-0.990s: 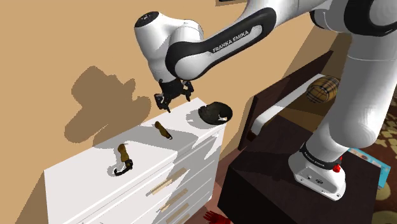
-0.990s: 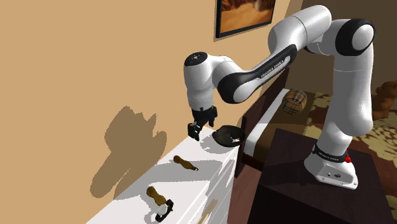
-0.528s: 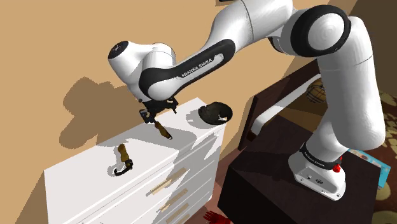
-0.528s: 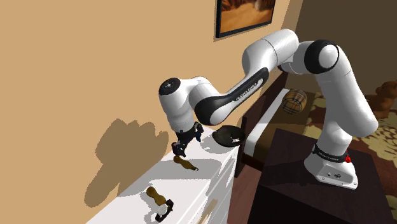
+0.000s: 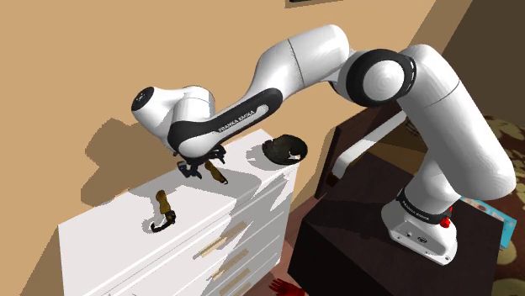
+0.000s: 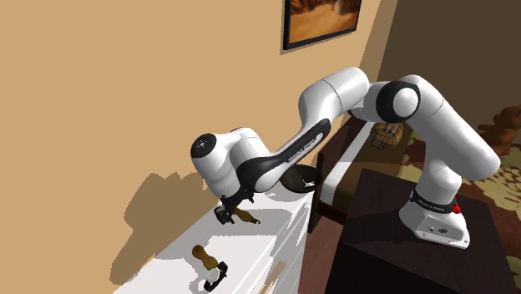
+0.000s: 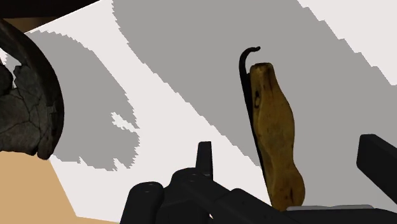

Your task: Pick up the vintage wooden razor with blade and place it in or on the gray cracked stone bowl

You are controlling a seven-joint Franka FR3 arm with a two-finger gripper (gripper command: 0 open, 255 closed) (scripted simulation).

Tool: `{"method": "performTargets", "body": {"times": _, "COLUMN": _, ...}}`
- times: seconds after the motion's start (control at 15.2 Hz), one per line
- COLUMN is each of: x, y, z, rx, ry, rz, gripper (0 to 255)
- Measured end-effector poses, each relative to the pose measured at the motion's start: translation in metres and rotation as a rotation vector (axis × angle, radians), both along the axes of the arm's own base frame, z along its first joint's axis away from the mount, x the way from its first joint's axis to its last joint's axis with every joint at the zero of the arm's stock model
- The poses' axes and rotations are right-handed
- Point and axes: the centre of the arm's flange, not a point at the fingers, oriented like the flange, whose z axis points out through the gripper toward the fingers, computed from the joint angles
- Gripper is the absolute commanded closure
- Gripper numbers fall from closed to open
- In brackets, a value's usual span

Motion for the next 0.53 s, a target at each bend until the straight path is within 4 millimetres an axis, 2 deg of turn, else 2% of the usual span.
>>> {"method": "performTargets", "body": {"times": 0.26, "x": 0.000, "y": -0.006, "z": -0.018, "rx": -0.001, "ry": 0.000, "rz": -0.001, "gripper": 0}}
{"method": "performTargets", "body": {"times": 0.53, "x": 0.000, "y": -0.007, "z": -0.023, "rx": -0.001, "ry": 0.000, "rz": 0.000, "gripper": 0}}
